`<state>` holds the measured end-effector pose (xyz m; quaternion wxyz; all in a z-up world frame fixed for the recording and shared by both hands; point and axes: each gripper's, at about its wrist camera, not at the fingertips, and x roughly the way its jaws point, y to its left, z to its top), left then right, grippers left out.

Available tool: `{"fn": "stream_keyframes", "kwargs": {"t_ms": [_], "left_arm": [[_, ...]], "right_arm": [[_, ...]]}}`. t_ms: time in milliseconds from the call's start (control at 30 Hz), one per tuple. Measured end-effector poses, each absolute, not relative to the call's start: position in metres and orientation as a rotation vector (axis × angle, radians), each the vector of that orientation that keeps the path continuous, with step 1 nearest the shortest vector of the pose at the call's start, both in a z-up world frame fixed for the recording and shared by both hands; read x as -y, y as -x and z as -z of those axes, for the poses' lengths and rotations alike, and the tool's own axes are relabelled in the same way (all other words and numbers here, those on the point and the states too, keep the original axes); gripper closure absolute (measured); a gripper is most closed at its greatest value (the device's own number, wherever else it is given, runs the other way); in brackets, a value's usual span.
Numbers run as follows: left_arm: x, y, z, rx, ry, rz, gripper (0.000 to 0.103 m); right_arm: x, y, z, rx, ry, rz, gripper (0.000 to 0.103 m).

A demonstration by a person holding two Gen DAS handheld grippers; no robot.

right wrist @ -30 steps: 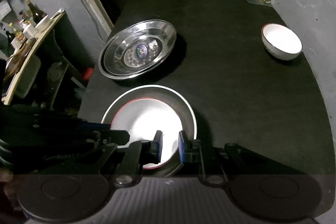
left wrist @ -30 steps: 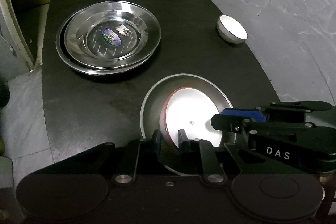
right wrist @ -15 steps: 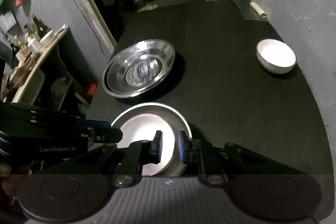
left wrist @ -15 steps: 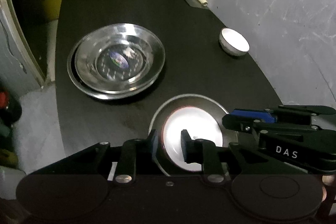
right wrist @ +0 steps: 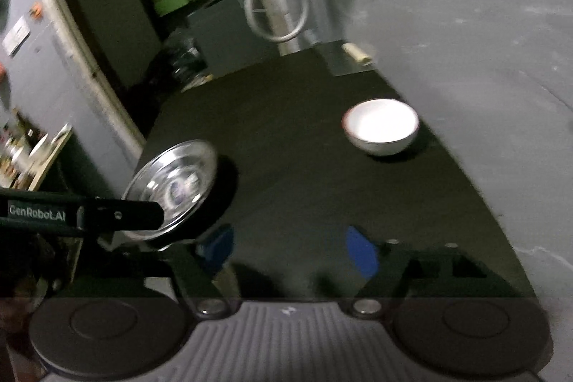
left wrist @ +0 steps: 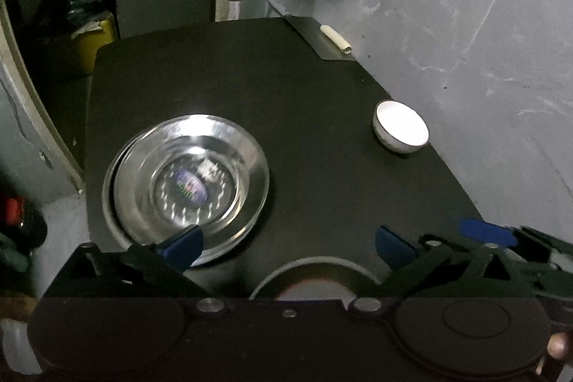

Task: Organize plates and bowls
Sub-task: 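Move the left gripper to the second white bowl and grasp its rim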

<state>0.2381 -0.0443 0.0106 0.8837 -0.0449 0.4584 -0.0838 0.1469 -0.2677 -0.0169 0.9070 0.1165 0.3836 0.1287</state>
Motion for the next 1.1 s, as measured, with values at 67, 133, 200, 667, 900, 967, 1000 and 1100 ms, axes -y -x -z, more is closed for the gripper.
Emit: {"fn": "stream_keyframes", "kwargs": {"t_ms": [67,133,200,667,900,967,1000,1100], "left_arm": [[0.053,-0.250,-0.009,-0.958,0.068,0.174,0.001],[0.062,-0.265,-0.007,-0.961,0.044,0.173,0.001],[0.072,-0.281,-0.007,-0.959,0.029,0.177,0.001],[0.152,-0.401,0.019,-0.944,-0.101,0.352,0.001],[0.169,-0.442,0.038,-0.998,-0.148,0.383,0.001],[0.170,-0.446,0.040,-1.008,-0.160,0.392,0.001],[0.171,-0.448,0.042,-1.014,-0.168,0.396,0.001],[0.172,-0.452,0.046,-1.030,-0.180,0.407,0.001]], "right_arm": [[0.279,-0.150,0.024,-0.785,-0.277,-0.244,0.008],[0.289,-0.154,0.031,-0.778,-0.320,-0.222,0.003],[0.300,-0.161,0.038,-0.769,-0.358,-0.190,0.001],[0.326,-0.229,0.074,-0.716,-0.493,-0.049,0.000],[0.324,-0.256,0.078,-0.683,-0.486,0.014,0.005],[0.323,-0.262,0.079,-0.685,-0.481,0.029,0.007],[0.323,-0.265,0.080,-0.685,-0.480,0.035,0.008],[0.322,-0.271,0.082,-0.689,-0.477,0.050,0.012]]}}
